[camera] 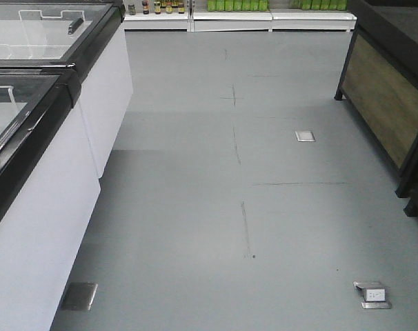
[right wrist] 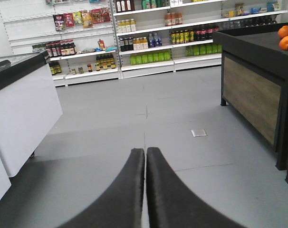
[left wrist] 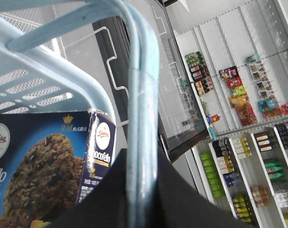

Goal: Left arm holds basket, right arm returns cookies
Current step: 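Lift the basket with the left gripper and swing it in front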

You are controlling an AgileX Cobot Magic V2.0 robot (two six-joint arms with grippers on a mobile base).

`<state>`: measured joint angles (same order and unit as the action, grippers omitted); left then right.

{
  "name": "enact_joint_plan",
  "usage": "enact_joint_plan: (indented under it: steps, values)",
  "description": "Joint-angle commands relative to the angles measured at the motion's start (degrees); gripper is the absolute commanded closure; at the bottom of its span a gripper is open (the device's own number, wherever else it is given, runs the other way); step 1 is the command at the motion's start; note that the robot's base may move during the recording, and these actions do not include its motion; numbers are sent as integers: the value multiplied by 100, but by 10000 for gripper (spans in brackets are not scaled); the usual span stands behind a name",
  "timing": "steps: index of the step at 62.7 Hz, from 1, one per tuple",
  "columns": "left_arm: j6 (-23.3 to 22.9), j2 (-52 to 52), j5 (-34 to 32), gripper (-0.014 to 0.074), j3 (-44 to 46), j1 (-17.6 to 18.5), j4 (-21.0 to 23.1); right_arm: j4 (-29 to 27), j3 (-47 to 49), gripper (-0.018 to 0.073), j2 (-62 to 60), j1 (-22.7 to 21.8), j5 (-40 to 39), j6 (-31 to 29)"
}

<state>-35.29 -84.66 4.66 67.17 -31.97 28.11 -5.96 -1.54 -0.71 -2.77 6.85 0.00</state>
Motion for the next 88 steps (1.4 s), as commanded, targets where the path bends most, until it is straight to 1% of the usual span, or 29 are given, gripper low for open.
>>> enact_joint_plan:
  steps: [1,7,12,27,42,50,54,59,64,66,67,73,76,81,85,88]
  values:
    - [175,232,-387,604,136,8,197,7,-22,568,-92,-28,-417,0]
    - [175,308,-466,604,163,8,514,7,-22,568,-92,-28,-417,0]
    - [175,401,-531,604,224,8,630,7,-22,568,-92,-28,-417,0]
    - [175,631,-511,604,597,8,635,7,-22,568,-92,-28,-417,0]
    - [180,889,-8,603,972,14,688,7,-22,568,-92,-28,-417,0]
    - [230,1028,283,603,1099,176,690,7,-22,568,-92,-28,-417,0]
    - [436,1068,459,603,1126,299,721,7,-22,568,-92,-28,-417,0]
    - [714,1110,786,603,1114,522,974,7,-22,568,-92,-28,-417,0]
    - [1111,1125,1175,603,1114,746,1420,7,-22,568,-92,-28,-417,0]
    - [1277,1125,1359,603,1114,848,1671,7,-22,568,-92,-28,-417,0]
    - [1415,1125,1473,603,1114,889,1835,7,-22,568,-92,-28,-417,0]
    - [2071,1125,1901,603,1114,1171,2477,7,-22,568,-92,-28,-417,0]
    - [2428,1125,2152,603,1114,1331,2895,7,-22,568,-92,-28,-417,0]
    - [3067,1125,2467,603,1114,1661,3360,7,-22,568,-92,-28,-417,0]
    - [3353,1125,2695,603,1114,1904,3612,7,-22,568,-92,-28,-417,0]
    - [3445,1125,2790,603,1114,2172,3659,7,-22,568,-92,-28,-417,0]
